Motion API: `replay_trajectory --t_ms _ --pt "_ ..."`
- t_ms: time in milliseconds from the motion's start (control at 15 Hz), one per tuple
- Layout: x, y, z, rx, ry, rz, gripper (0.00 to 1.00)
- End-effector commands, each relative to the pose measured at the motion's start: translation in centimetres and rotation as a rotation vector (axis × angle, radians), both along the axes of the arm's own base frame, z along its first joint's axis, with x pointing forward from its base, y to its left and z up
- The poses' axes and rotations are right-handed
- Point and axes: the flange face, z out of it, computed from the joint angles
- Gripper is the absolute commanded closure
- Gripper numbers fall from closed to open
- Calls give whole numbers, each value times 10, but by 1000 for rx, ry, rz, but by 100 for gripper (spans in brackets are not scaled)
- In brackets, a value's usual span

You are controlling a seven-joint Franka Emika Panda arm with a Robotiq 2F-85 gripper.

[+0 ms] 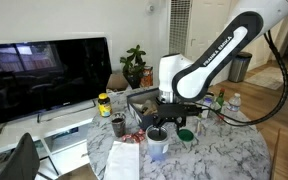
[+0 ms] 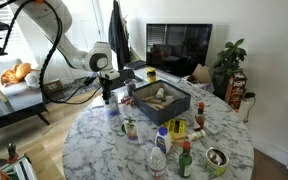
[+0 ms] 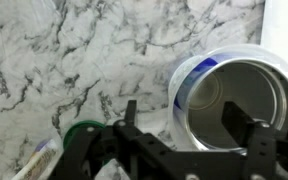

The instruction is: Put the silver and the plastic cups upside down on the table

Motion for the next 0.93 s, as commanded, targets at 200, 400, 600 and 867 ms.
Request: replay_trajectory --t_ms 200,400,600,867 --pt "9 11 -11 -196 -33 -81 70" --pt "3 21 0 -309 -39 -86 92" --pt "-3 38 13 -409 -33 -37 100" --pt "-12 55 23 -557 43 104 98"
